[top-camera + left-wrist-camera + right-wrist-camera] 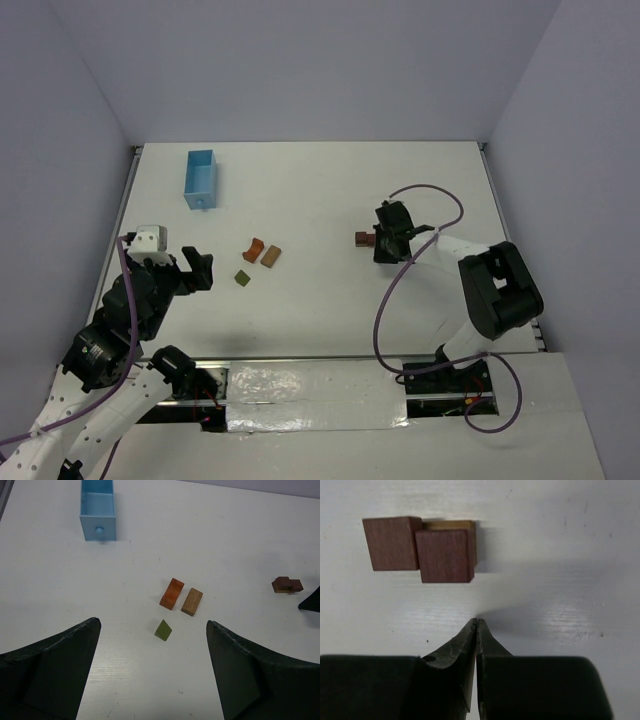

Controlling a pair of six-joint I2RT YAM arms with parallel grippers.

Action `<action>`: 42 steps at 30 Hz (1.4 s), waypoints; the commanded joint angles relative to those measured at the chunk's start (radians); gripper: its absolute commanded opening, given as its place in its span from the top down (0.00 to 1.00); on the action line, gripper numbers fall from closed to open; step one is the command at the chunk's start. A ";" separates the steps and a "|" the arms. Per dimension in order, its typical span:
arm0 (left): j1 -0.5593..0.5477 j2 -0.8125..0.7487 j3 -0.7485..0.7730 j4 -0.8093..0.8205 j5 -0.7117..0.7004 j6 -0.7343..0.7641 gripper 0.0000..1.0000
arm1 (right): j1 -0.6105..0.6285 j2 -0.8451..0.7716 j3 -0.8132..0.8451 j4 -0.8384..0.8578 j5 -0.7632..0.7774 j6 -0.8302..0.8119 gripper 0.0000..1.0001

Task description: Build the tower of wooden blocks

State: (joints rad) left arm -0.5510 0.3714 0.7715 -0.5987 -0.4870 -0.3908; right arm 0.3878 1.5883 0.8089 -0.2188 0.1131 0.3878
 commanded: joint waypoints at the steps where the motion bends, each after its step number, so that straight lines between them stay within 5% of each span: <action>1: 0.002 -0.005 -0.001 0.036 -0.012 0.017 0.00 | -0.003 0.038 0.065 0.015 0.017 -0.007 0.91; 42: 0.000 -0.008 -0.001 0.042 0.011 0.026 0.01 | 0.000 0.124 0.179 -0.051 0.000 -0.032 0.85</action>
State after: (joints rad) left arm -0.5510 0.3714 0.7715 -0.5987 -0.4850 -0.3901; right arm 0.3878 1.7420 0.9951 -0.2813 0.1165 0.3653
